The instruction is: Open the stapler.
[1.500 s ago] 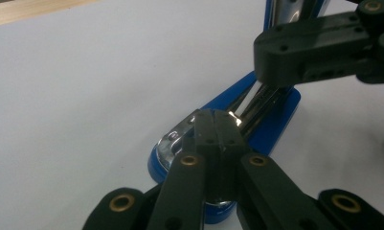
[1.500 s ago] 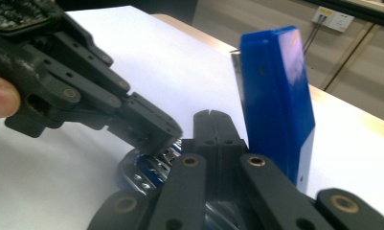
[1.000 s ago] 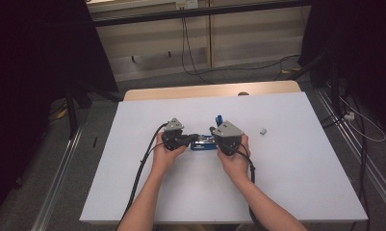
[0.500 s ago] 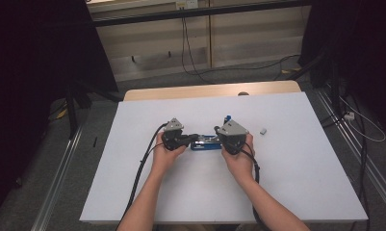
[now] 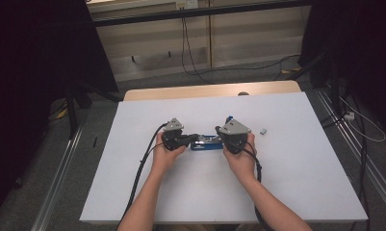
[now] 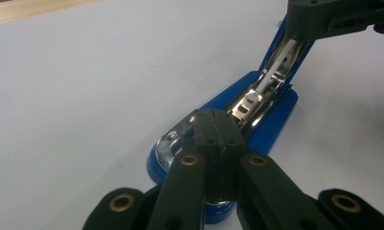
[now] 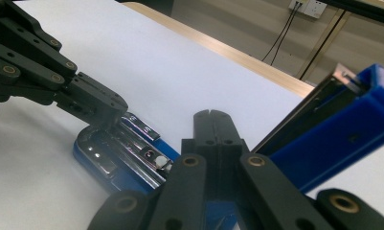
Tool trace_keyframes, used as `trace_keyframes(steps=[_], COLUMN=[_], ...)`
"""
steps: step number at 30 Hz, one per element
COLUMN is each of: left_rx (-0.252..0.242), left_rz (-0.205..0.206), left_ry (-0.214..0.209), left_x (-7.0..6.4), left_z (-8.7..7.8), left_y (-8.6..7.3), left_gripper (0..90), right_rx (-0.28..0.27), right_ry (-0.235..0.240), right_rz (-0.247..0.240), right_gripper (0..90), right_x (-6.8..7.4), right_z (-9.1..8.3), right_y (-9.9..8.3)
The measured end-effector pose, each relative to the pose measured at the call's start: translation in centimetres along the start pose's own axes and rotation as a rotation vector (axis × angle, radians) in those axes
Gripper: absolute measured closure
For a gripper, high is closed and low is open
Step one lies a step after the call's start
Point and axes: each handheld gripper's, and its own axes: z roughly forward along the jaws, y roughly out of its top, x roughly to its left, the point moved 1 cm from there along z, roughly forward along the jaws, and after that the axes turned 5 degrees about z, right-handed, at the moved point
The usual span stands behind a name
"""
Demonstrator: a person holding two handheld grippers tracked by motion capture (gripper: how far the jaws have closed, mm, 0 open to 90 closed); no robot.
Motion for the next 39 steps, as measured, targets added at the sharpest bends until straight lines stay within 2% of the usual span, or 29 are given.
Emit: trace_keyframes(steps=[8, 10, 15, 21, 26, 35, 36, 39], left_rx=[0.001, -0.002, -0.001, 0.003, -0.001, 0.002, 0.002, 0.001], left_rz=[0.000, -0.012, -0.012, -0.003, -0.014, -0.023, -0.023, -0.030], left_ry=[-0.003, -0.005, -0.007, -0.003, -0.007, -0.008, -0.006, -0.006], left_x=[0.1, 0.1, 0.1, 0.1, 0.1, 0.1, 0.2, 0.1], left_z=[0.0, 0.0, 0.0, 0.0, 0.0, -0.1, -0.1, 0.0], left_y=[0.0, 0.0, 0.0, 0.0, 0.0, 0.0, 0.0, 0.0], left_gripper=[90.0, 90.0, 90.0, 90.0, 90.0, 90.0, 90.0, 90.0], right_rx=[0.003, 0.001, 0.002, 0.005, 0.017, 0.064, 0.046, 0.051], right_ry=[0.002, 0.004, 0.008, 0.006, 0.006, 0.007, 0.021, 0.029], right_rz=[-0.003, 0.007, 0.063, 0.041, 0.032, 0.118, 0.143, 0.146], right_gripper=[90.0, 90.0, 90.0, 90.0, 90.0, 90.0, 90.0, 90.0], right_x=[0.0, -0.1, -1.0, -1.0, -1.0, -2.9, -3.1, -3.3], right_z=[0.0, -0.1, -0.2, -0.1, 0.0, 0.0, -0.1, -0.1], right_y=[0.0, -0.1, -0.7, -0.7, -1.1, -3.1, -3.3, -3.3])
